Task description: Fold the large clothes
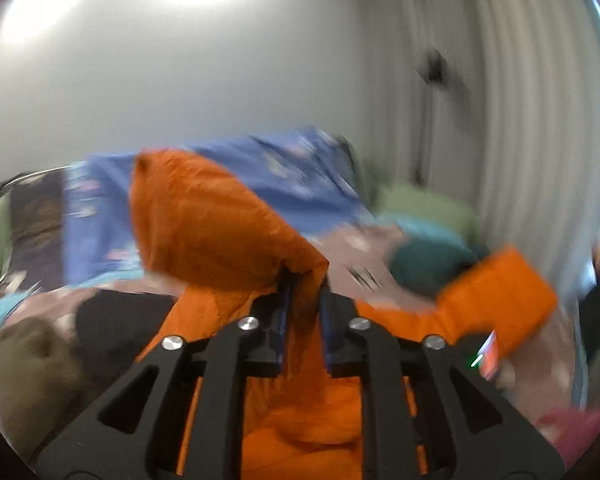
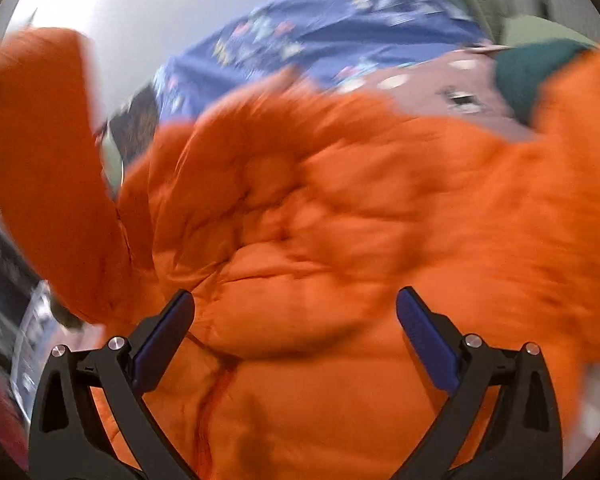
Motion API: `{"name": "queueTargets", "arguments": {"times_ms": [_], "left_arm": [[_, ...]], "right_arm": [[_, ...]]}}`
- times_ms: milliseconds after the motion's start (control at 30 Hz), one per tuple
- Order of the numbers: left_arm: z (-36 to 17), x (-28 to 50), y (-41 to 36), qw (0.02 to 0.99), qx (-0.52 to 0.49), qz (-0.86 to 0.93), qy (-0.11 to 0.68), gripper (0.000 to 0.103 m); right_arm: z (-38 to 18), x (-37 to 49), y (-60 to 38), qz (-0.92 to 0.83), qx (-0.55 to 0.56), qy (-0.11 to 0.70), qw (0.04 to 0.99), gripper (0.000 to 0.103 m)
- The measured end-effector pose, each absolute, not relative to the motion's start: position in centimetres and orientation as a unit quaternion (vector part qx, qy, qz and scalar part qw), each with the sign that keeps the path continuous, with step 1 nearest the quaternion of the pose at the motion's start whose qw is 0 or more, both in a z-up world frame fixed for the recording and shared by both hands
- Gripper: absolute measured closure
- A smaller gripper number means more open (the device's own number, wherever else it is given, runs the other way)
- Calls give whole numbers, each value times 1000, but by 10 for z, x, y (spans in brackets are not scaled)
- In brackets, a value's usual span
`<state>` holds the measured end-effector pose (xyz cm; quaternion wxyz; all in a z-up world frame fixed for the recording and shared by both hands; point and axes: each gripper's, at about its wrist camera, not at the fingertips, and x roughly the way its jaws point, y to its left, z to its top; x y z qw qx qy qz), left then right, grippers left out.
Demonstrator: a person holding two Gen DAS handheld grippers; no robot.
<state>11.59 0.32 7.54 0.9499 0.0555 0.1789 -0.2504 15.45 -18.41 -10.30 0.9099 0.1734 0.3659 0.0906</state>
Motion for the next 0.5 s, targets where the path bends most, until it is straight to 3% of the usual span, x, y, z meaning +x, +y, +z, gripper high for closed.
{"name": "queueTargets", "arguments": {"times_ms": [67,133,267,500], "left_arm": [[34,135,-49,924,81,-287,237,63],[-6,149,-77,903,93,-308,286,52],[-67,163,-96,872,130,-309,357,47],[-54,147,-22,900,100,-253,341,40]], "right_arm": [[-95,127,-222,51,199,347,915,2],[-95,106,-253,17,219,344,913,2],[-101,90,-272,11,220,359,907,2],[-91,114,-241,58,182,352,916,2]]}}
